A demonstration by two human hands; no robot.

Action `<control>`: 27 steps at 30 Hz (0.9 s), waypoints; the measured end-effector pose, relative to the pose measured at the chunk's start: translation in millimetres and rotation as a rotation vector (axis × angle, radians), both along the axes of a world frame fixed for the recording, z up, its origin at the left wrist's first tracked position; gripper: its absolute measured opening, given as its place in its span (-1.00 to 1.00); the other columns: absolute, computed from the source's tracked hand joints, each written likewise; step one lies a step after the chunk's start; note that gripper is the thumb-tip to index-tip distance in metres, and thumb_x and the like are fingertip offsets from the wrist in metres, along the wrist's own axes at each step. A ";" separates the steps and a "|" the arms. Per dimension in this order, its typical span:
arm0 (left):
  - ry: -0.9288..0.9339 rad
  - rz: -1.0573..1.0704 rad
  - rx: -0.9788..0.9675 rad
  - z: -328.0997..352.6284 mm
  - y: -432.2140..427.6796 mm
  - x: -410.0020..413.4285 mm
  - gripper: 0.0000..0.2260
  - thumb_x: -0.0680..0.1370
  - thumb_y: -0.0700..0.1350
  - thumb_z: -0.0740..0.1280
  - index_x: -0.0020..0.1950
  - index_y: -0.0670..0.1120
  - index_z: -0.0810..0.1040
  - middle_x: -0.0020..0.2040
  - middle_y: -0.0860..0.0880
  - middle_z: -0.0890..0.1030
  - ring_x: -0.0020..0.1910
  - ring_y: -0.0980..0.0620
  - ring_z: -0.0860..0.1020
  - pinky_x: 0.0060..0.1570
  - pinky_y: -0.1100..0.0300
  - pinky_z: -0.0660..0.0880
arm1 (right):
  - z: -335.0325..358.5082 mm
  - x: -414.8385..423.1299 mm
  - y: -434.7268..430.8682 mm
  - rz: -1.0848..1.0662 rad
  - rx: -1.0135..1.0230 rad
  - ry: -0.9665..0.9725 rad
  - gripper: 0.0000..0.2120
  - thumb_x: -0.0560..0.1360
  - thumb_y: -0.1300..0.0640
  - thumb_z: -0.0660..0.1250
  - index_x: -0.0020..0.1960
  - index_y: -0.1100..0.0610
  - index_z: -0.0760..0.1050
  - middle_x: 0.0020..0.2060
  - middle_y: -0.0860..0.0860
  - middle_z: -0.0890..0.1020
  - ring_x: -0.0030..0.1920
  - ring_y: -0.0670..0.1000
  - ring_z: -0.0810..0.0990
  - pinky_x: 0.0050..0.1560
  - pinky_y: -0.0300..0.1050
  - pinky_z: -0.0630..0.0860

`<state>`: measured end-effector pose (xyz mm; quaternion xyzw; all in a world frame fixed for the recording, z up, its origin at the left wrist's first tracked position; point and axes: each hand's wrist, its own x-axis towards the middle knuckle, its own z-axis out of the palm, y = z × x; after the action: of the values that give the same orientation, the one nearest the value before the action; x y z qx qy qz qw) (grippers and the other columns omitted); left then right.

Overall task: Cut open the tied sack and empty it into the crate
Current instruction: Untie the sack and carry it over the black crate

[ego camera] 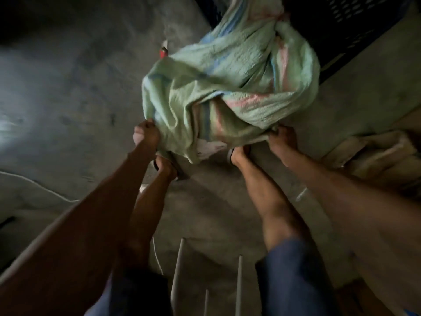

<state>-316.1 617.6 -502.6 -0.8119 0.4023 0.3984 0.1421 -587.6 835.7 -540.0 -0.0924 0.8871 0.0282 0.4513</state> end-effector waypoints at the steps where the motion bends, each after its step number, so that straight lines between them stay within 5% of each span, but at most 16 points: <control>1: 0.034 0.007 -0.003 24.7 -8.6 -7.8 -0.63 0.67 0.01 0.17 0.31 -0.17 0.59 0.26 -0.25 0.62 0.25 -0.22 0.59 0.23 -0.06 0.54 | 50.0 -4.3 -6.9 -0.049 -0.038 0.008 -0.63 0.60 0.04 0.30 0.26 0.28 0.60 0.21 0.31 0.61 0.27 0.25 0.55 0.30 0.01 0.43; 4: 0.089 0.003 -0.011 115.2 -33.1 -34.4 -0.62 0.66 0.04 0.21 0.34 -0.16 0.58 0.29 -0.21 0.61 0.27 -0.17 0.57 0.21 -0.01 0.55 | 132.6 1.6 -15.8 -0.271 -0.070 0.002 -0.50 0.56 -0.06 0.32 0.29 0.32 0.57 0.27 0.35 0.56 0.30 0.30 0.54 0.32 0.03 0.44; 8: 0.206 -0.030 0.035 213.0 -53.4 -60.5 -0.61 0.58 0.07 0.29 0.26 -0.15 0.63 0.23 -0.18 0.64 0.19 -0.12 0.62 0.19 -0.07 0.59 | 239.5 -20.6 -12.3 -0.683 -0.166 -0.158 -0.62 0.53 -0.02 0.37 0.20 0.24 0.59 -0.01 0.14 0.66 -0.10 0.16 0.66 0.04 0.03 0.60; 11: 0.279 0.012 0.063 260.6 -56.3 -75.9 -0.62 0.45 0.06 0.35 0.13 -0.13 0.69 0.17 -0.16 0.69 0.10 -0.10 0.66 0.14 -0.10 0.63 | 302.1 -41.4 4.7 -0.917 -0.250 -0.195 -0.60 0.53 0.07 0.43 0.30 0.21 0.49 0.13 0.11 0.60 0.06 0.10 0.63 0.10 0.02 0.63; 15: 0.434 0.184 0.060 367.6 -38.5 -119.1 -0.88 0.56 -0.05 0.33 -0.04 -0.04 0.64 0.06 -0.11 0.66 -0.10 -0.05 0.65 -0.06 -0.01 0.61 | 369.1 -63.4 20.1 -1.007 -0.374 -0.167 -0.79 0.54 0.14 0.44 0.13 0.14 0.50 0.14 0.14 0.58 0.02 0.07 0.61 -0.18 -0.01 0.64; 18: 0.544 0.319 0.044 425.8 -29.1 -134.6 -0.88 0.57 -0.01 0.32 -0.07 -0.01 0.61 -0.16 -0.03 0.67 -0.24 0.05 0.62 -0.23 0.13 0.58 | 403.5 -74.7 25.1 -1.008 -0.458 -0.157 -0.74 0.55 0.19 0.42 0.22 0.22 0.53 0.14 0.20 0.61 0.10 0.14 0.62 -0.09 0.10 0.64; 22: 0.687 0.350 0.017 473.6 -32.2 -140.2 -0.87 0.59 -0.07 0.30 -0.14 0.01 0.58 -0.44 0.09 0.65 -0.33 0.11 0.59 -0.47 0.31 0.51 | 436.4 -83.5 31.7 -1.004 -0.542 -0.087 -0.98 0.53 0.20 0.42 -0.05 0.13 0.59 -0.02 0.21 0.66 -0.04 0.14 0.64 0.01 0.18 0.63; 27: 0.763 0.384 0.039 511.0 -52.1 -151.4 -0.87 0.54 -0.06 0.38 -0.20 -0.04 0.57 -0.37 0.02 0.64 -0.45 0.14 0.61 -0.35 0.24 0.50 | 474.9 -95.2 34.3 -1.092 -0.599 -0.060 -0.72 0.53 0.19 0.42 0.19 0.28 0.60 -0.06 0.17 0.67 -0.06 0.16 0.66 0.01 0.20 0.64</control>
<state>-467.5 565.5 8.4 -0.6638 0.2598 0.6970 -0.0785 -682.8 870.0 -65.1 0.2511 0.7627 -0.4592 0.3799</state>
